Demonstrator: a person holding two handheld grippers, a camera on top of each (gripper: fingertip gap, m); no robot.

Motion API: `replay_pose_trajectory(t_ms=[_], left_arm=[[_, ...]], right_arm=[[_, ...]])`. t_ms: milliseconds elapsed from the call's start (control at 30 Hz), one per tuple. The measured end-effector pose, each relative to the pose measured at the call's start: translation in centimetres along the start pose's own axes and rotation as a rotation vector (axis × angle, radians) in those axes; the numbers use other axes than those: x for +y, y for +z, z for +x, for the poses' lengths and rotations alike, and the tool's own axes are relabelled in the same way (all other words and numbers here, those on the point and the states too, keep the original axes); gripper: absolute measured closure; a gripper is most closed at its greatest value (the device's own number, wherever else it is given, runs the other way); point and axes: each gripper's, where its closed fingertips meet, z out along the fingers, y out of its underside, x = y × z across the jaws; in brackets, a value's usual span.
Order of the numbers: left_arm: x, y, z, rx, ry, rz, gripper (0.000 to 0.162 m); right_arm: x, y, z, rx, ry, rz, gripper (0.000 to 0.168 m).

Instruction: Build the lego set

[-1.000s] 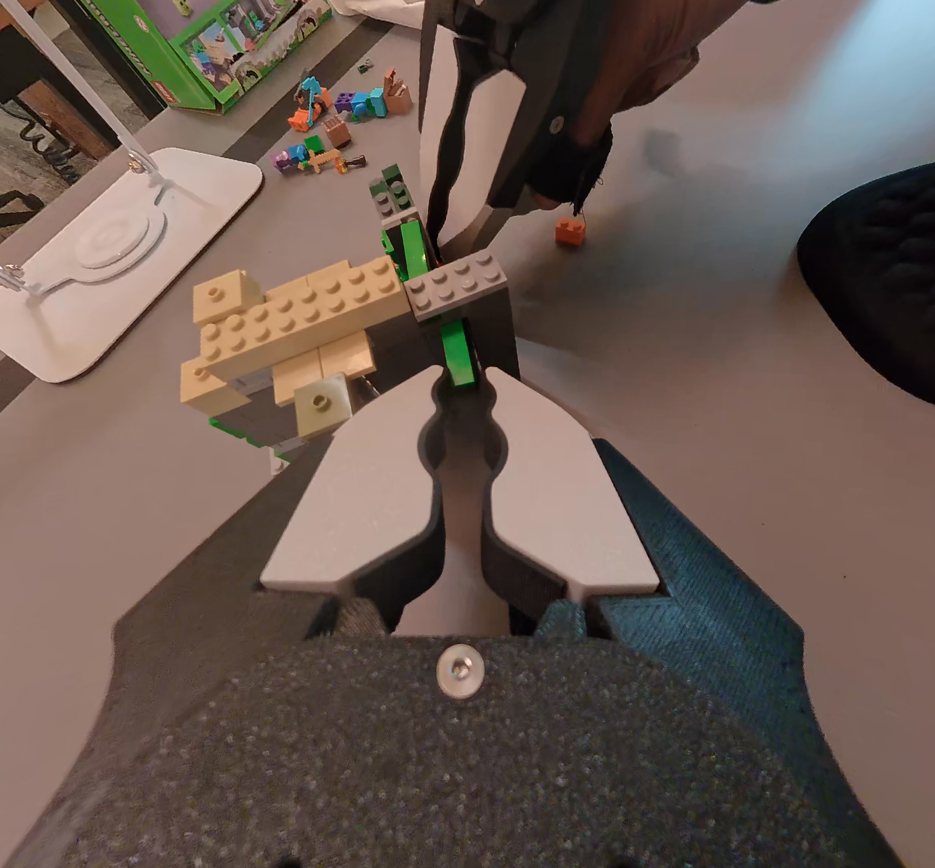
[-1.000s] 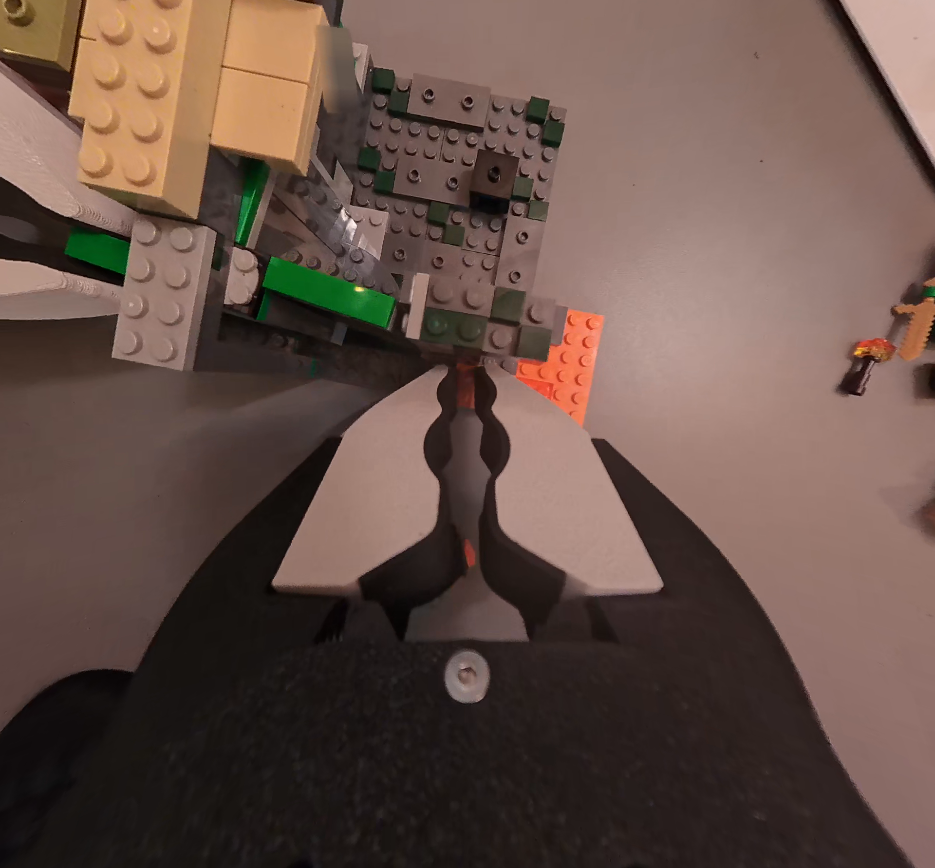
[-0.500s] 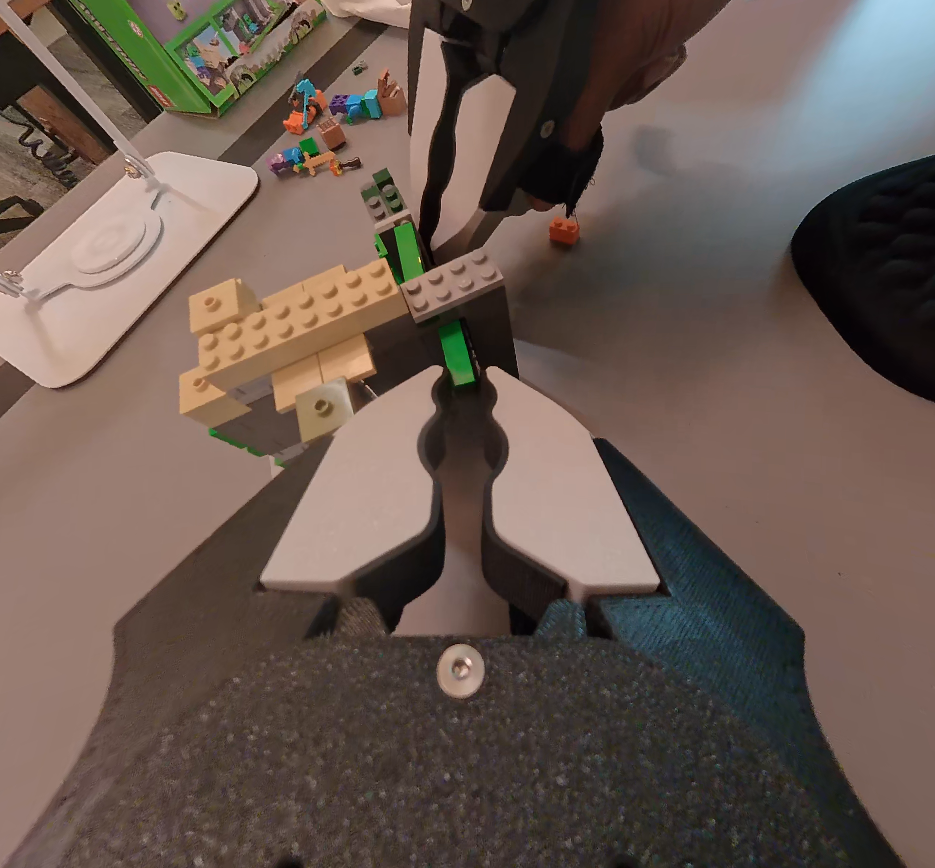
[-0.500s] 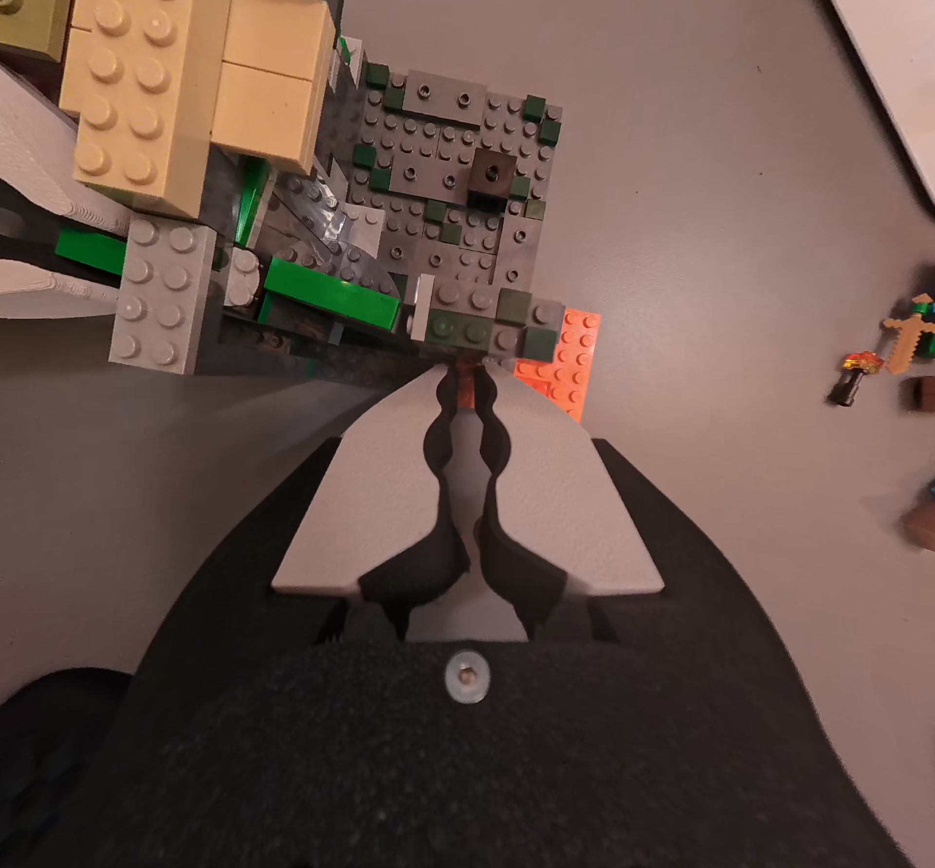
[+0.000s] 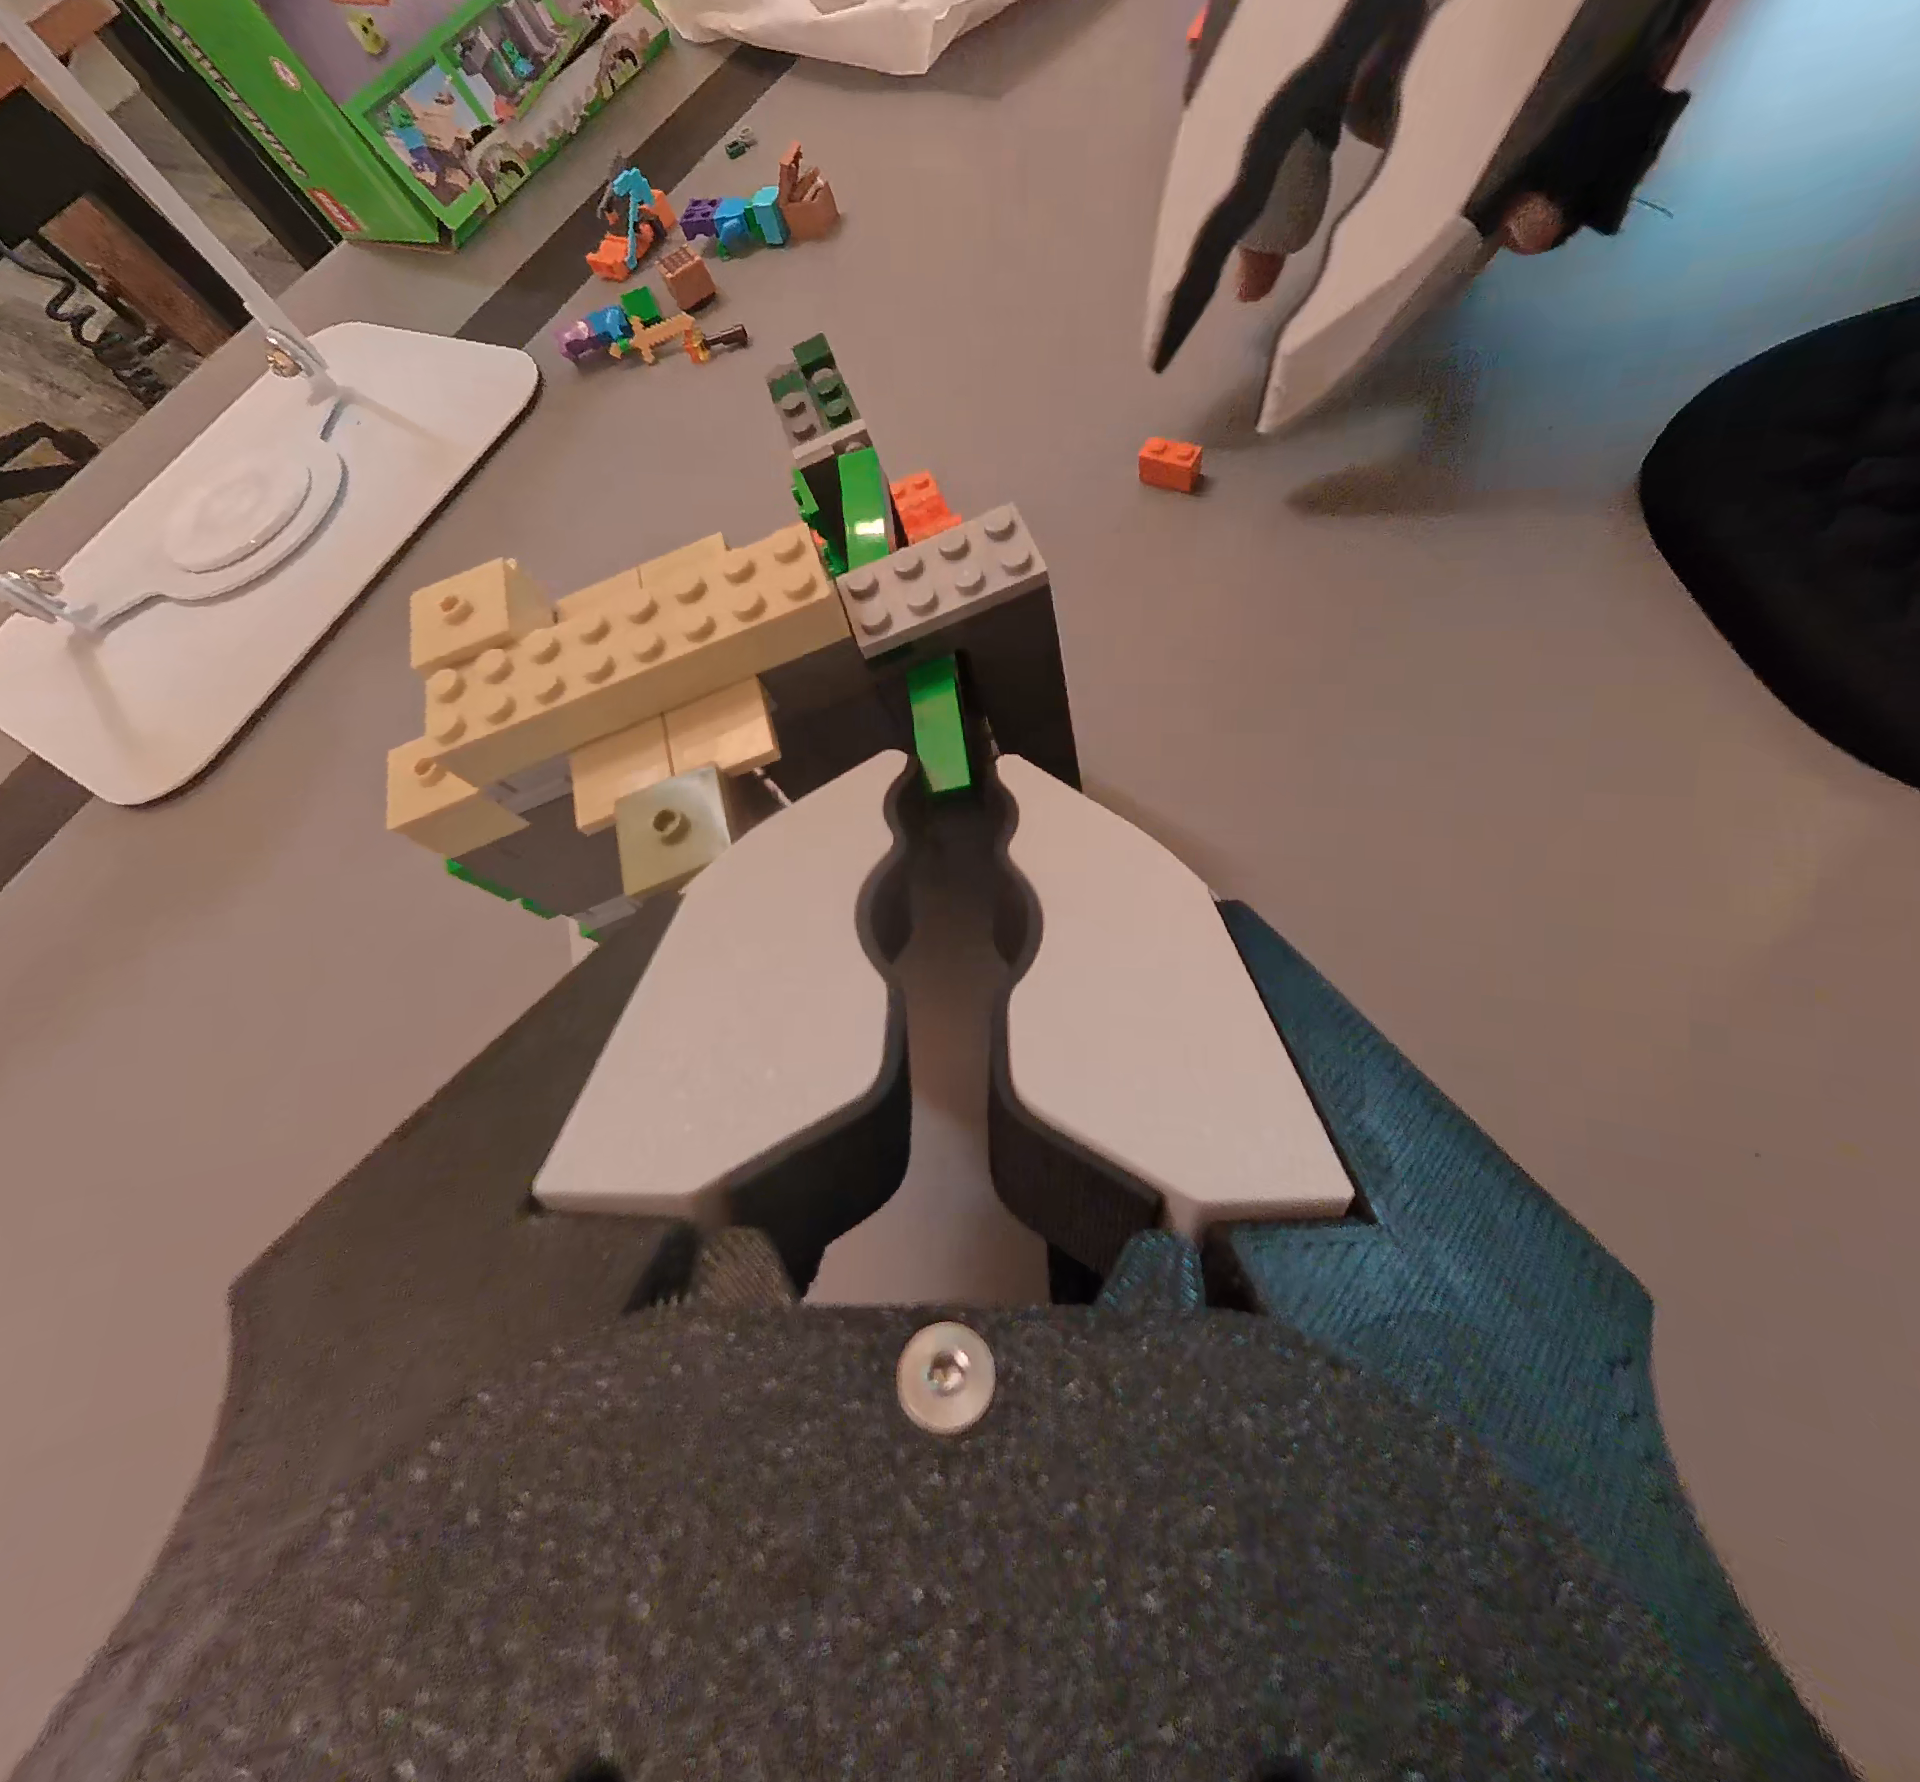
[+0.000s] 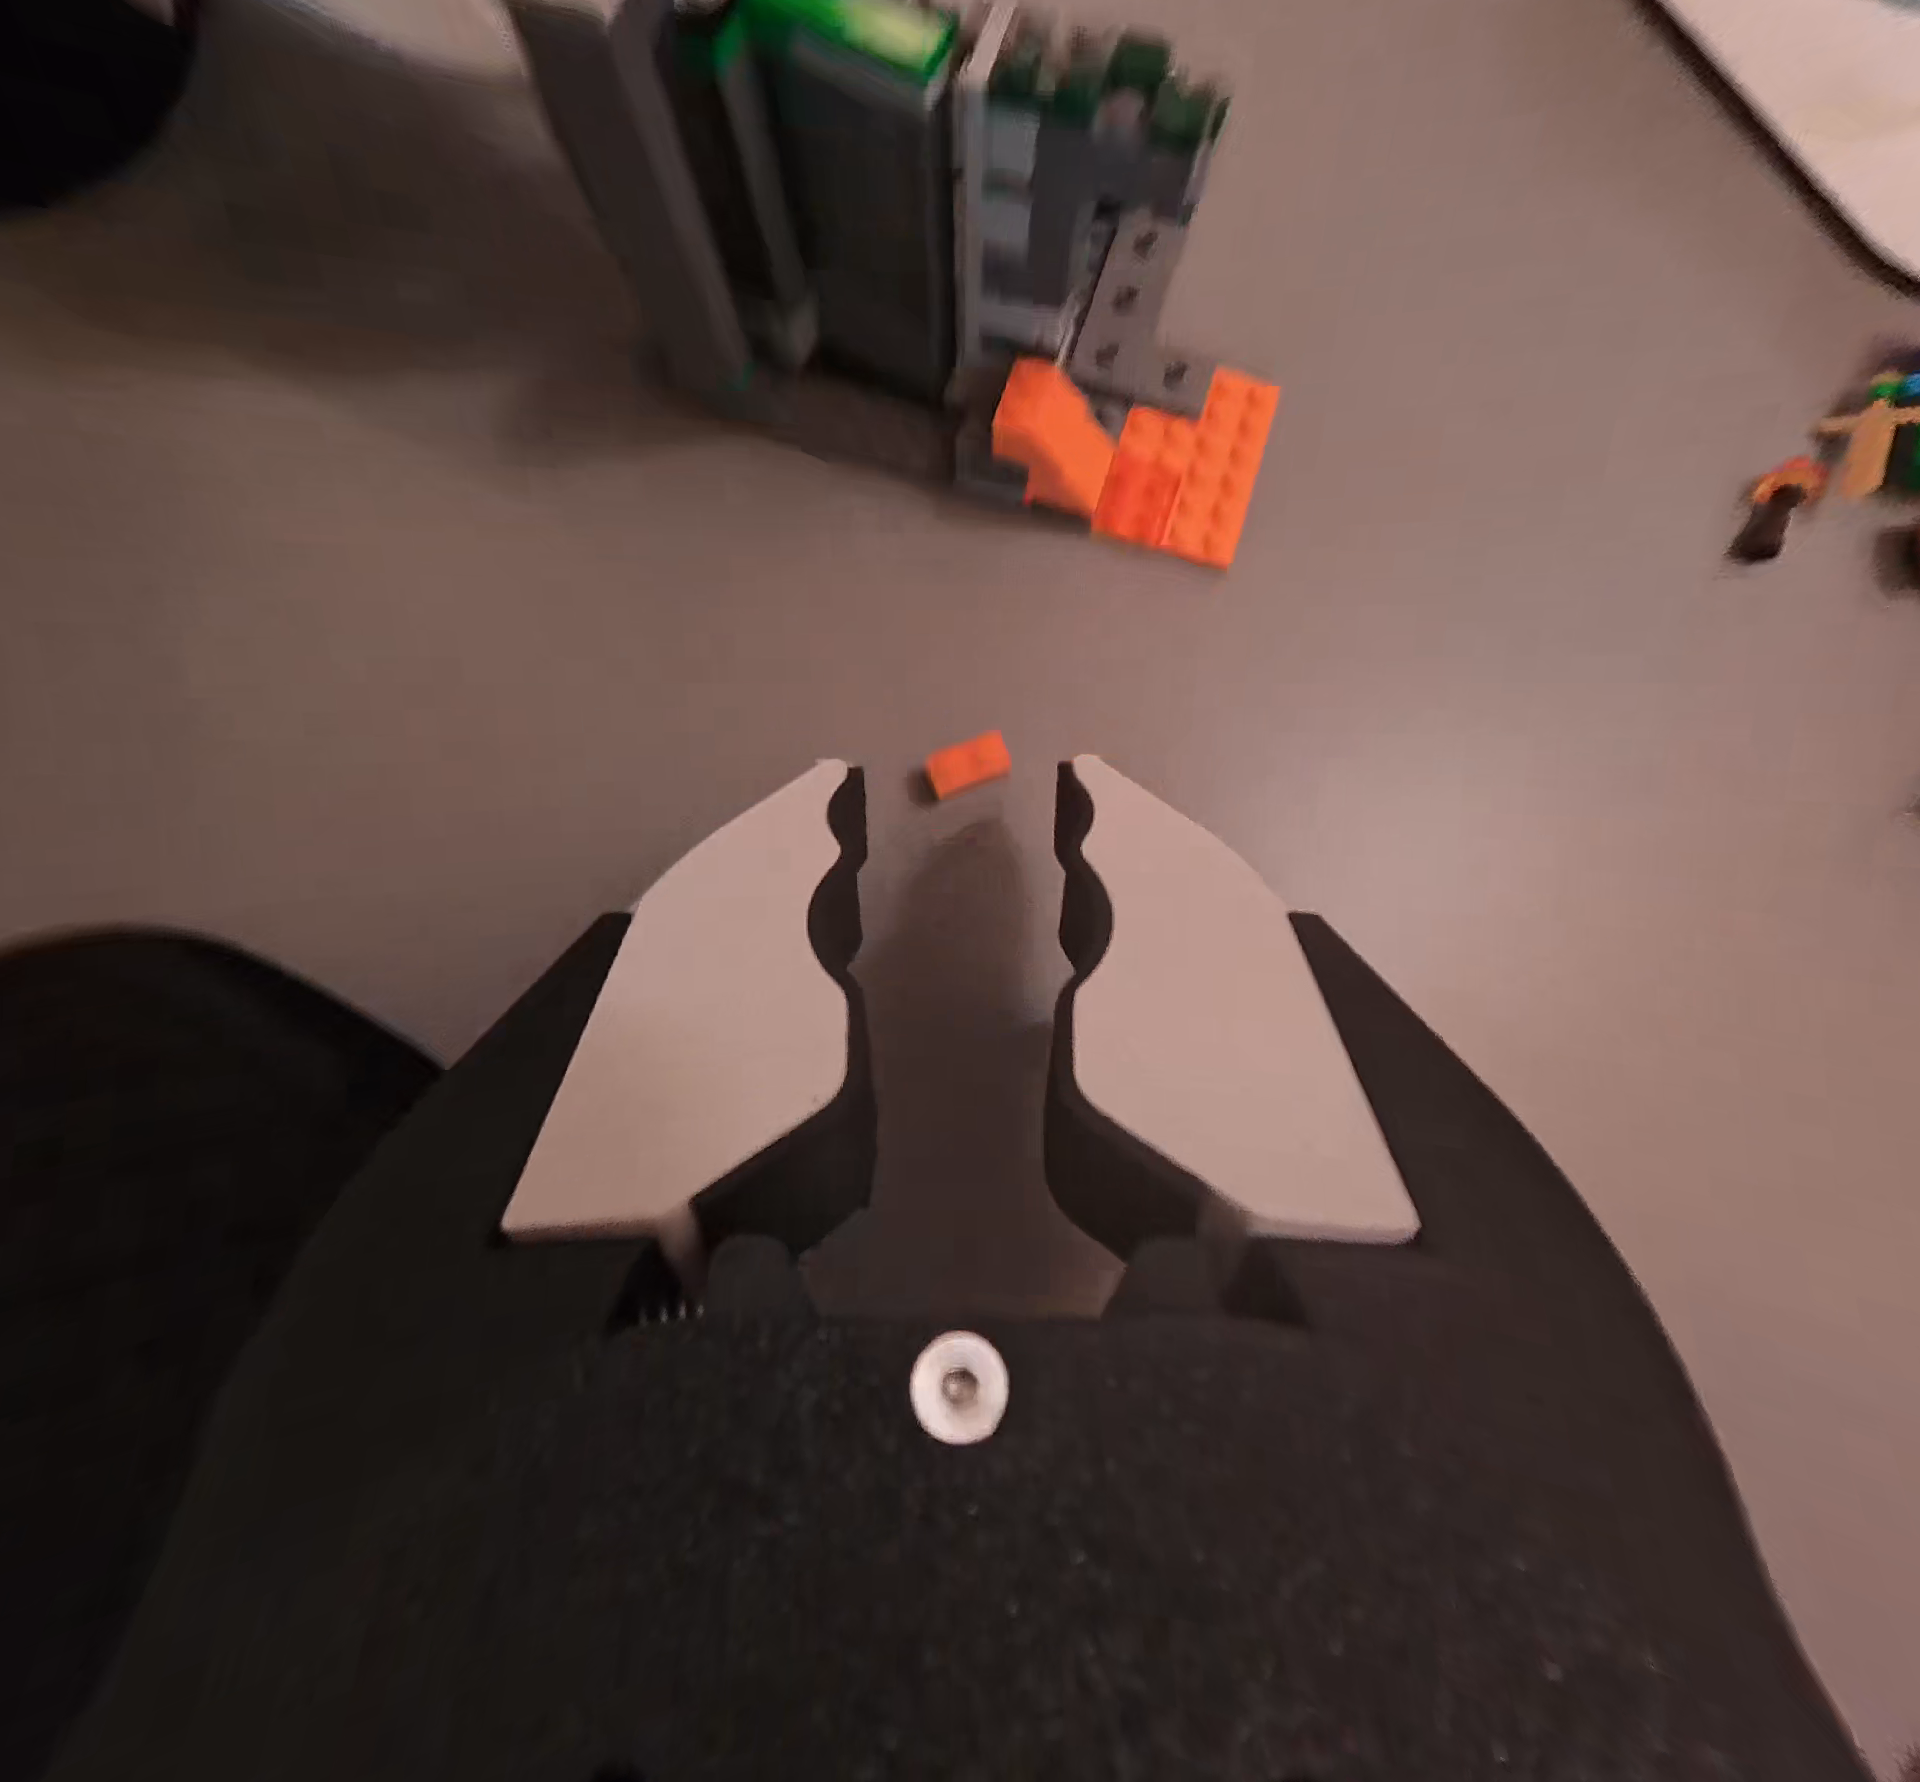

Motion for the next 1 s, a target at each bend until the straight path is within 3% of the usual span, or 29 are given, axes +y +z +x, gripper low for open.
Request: replay_pose_trajectory(t_ms=[100,467,1000], left_arm=[[0.2,-0.1,-0.3,0.002,0.01,0.0,0.152],[1.5,-0.8,-3.7,-0.096,0.014,-0.049,0.151],[2.5,-0.9,-7.5,-0.159,-0.036,-0.053,0.152]], right_arm=[[1.3,0.4,0.0,0.008,-0.072,-0.035,0.134],[0.6,1.9,0.2,-0.089,-0.174,-0.072,0.151],[-1.5,2.0,-2.4,-0.092,-0.199,-0.002,0.152]])
